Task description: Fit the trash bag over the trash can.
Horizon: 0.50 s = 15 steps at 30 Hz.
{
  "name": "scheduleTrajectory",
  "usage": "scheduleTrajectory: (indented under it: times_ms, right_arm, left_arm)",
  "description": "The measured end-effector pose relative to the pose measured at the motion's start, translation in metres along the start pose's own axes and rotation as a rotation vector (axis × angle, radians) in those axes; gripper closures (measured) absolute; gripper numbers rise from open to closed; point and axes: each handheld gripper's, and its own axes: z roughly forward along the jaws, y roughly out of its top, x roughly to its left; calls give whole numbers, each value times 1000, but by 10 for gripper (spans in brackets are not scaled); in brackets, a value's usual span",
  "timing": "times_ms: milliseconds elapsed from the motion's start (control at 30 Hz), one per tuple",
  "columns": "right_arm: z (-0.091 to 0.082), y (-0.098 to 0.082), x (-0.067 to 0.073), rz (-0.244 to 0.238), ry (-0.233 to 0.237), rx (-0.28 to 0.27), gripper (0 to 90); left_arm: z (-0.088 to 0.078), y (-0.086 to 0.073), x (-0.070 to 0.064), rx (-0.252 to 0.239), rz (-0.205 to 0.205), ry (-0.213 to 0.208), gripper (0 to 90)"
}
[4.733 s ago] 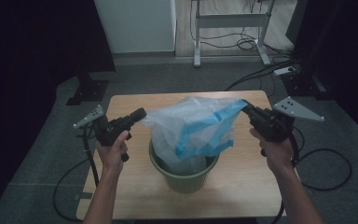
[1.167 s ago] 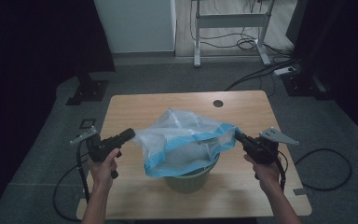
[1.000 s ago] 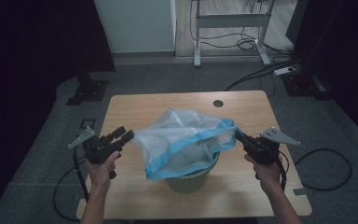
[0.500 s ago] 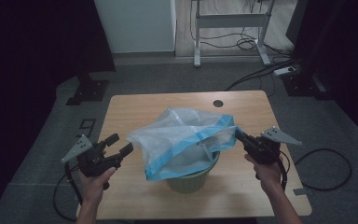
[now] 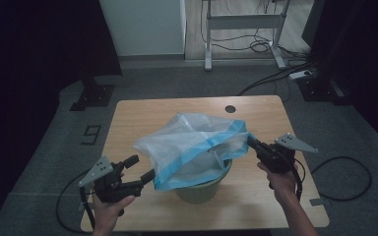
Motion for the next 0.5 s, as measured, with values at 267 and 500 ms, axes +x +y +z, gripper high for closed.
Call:
scheduleTrajectory:
  times_ms: [267, 500]
  right_arm:
    - [-2, 0, -1, 4, -1, -8, 893]
    - [-5, 0, -3, 7, -3, -13, 893]
  left_arm:
    - [13, -7, -1, 28, -25, -74, 430]
    - [14, -8, 1, 27, -13, -88, 745]
